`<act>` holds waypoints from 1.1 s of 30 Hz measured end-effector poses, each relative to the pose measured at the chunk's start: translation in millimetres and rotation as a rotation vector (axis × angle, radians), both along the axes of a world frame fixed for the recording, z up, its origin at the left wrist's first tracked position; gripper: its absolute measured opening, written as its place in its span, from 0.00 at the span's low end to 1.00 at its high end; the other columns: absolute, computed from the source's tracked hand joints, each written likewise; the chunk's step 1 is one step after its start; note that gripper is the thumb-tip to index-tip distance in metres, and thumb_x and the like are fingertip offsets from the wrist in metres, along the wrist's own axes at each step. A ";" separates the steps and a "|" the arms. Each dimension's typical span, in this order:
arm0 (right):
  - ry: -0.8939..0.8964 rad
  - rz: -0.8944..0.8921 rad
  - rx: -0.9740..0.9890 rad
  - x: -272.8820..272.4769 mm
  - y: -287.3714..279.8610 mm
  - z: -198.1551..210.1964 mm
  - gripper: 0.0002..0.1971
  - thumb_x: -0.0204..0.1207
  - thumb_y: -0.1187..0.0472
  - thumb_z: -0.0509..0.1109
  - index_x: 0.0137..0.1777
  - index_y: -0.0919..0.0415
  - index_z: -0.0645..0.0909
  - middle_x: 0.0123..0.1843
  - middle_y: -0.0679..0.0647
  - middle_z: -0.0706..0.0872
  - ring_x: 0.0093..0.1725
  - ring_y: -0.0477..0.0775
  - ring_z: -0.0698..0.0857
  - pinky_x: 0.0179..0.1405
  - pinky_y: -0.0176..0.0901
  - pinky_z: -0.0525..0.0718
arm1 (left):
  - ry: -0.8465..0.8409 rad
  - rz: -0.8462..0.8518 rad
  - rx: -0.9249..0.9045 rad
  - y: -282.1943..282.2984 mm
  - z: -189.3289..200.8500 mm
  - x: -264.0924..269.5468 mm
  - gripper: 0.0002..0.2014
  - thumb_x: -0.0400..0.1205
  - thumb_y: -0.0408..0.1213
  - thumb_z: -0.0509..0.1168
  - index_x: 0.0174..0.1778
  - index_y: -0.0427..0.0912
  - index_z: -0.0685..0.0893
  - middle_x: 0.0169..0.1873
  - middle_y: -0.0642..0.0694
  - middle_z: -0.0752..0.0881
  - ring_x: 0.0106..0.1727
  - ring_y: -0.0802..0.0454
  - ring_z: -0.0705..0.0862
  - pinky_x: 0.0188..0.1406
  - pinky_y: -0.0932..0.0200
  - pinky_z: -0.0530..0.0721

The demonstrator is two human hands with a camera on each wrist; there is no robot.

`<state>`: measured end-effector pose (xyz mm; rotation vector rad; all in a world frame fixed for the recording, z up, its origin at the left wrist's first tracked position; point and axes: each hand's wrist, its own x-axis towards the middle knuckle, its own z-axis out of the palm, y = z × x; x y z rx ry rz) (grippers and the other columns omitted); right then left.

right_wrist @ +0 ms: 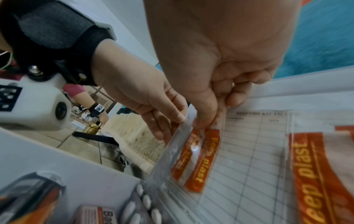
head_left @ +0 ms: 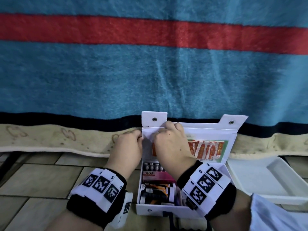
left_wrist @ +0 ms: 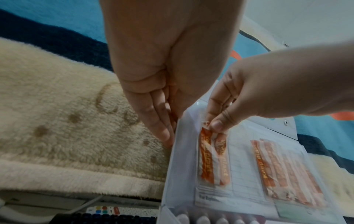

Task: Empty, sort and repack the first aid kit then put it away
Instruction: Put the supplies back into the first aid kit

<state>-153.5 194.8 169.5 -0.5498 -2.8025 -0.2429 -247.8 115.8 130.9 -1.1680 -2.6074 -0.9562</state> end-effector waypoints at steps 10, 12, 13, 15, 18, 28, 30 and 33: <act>0.203 -0.096 0.018 17.0 7.6 6.4 0.02 0.51 0.62 0.74 0.22 0.54 0.83 0.30 0.49 0.84 0.37 0.57 0.81 0.39 0.47 0.77 | -0.044 0.074 -0.196 4.3 -9.4 -11.5 0.09 0.82 0.39 0.58 0.36 0.52 0.76 0.41 0.44 0.84 0.51 0.39 0.79 0.44 0.52 0.73; 0.212 -0.142 -0.016 29.0 14.7 6.6 0.01 0.60 0.60 0.75 0.31 0.52 0.87 0.36 0.48 0.85 0.44 0.56 0.81 0.45 0.48 0.72 | -0.036 0.087 -0.248 -3.3 -9.7 -2.7 0.09 0.83 0.38 0.57 0.40 0.50 0.80 0.39 0.47 0.79 0.44 0.45 0.73 0.41 0.54 0.72; 0.227 -0.162 -0.042 37.2 18.2 8.5 0.03 0.67 0.58 0.73 0.36 0.52 0.88 0.40 0.48 0.86 0.47 0.56 0.80 0.47 0.48 0.68 | -0.017 0.083 -0.250 -7.3 -8.8 2.9 0.09 0.83 0.38 0.58 0.40 0.50 0.81 0.37 0.47 0.80 0.41 0.48 0.71 0.38 0.55 0.71; 0.331 -0.200 -0.062 61.6 23.3 11.9 0.07 0.71 0.56 0.70 0.36 0.51 0.88 0.39 0.49 0.87 0.47 0.57 0.81 0.46 0.48 0.67 | 0.009 0.039 -0.225 -14.8 -5.0 17.9 0.09 0.82 0.38 0.59 0.37 0.52 0.79 0.34 0.49 0.83 0.36 0.50 0.75 0.35 0.57 0.73; 0.378 -0.294 -0.128 104.8 27.9 11.0 0.07 0.71 0.54 0.70 0.35 0.51 0.88 0.39 0.48 0.88 0.47 0.57 0.83 0.48 0.48 0.68 | -0.062 -0.164 -0.203 -14.0 -3.4 48.6 0.07 0.81 0.42 0.62 0.37 0.52 0.80 0.36 0.54 0.86 0.36 0.54 0.82 0.36 0.57 0.82; 0.271 -0.756 -0.275 280.9 53.5 -25.3 0.13 0.63 0.59 0.77 0.24 0.45 0.79 0.30 0.48 0.86 0.33 0.57 0.85 0.34 0.44 0.79 | 0.032 -0.634 -0.473 24.0 -36.8 129.3 0.05 0.74 0.46 0.70 0.43 0.51 0.84 0.43 0.54 0.85 0.46 0.54 0.84 0.48 0.55 0.84; 0.181 -0.867 -0.362 315.9 58.5 -33.0 0.14 0.67 0.57 0.75 0.25 0.42 0.77 0.31 0.47 0.85 0.36 0.54 0.85 0.34 0.42 0.78 | 0.098 -0.603 -0.519 27.5 -37.1 132.8 0.05 0.74 0.44 0.69 0.43 0.52 0.84 0.43 0.54 0.86 0.46 0.53 0.85 0.46 0.55 0.85; 0.059 -0.944 -0.484 362.7 59.5 -43.6 0.08 0.70 0.57 0.75 0.35 0.42 0.83 0.33 0.42 0.82 0.35 0.45 0.80 0.36 0.37 0.73 | 0.169 -0.576 -0.581 30.8 -31.8 134.1 0.03 0.73 0.44 0.70 0.40 0.55 0.81 0.42 0.54 0.87 0.47 0.53 0.85 0.45 0.58 0.84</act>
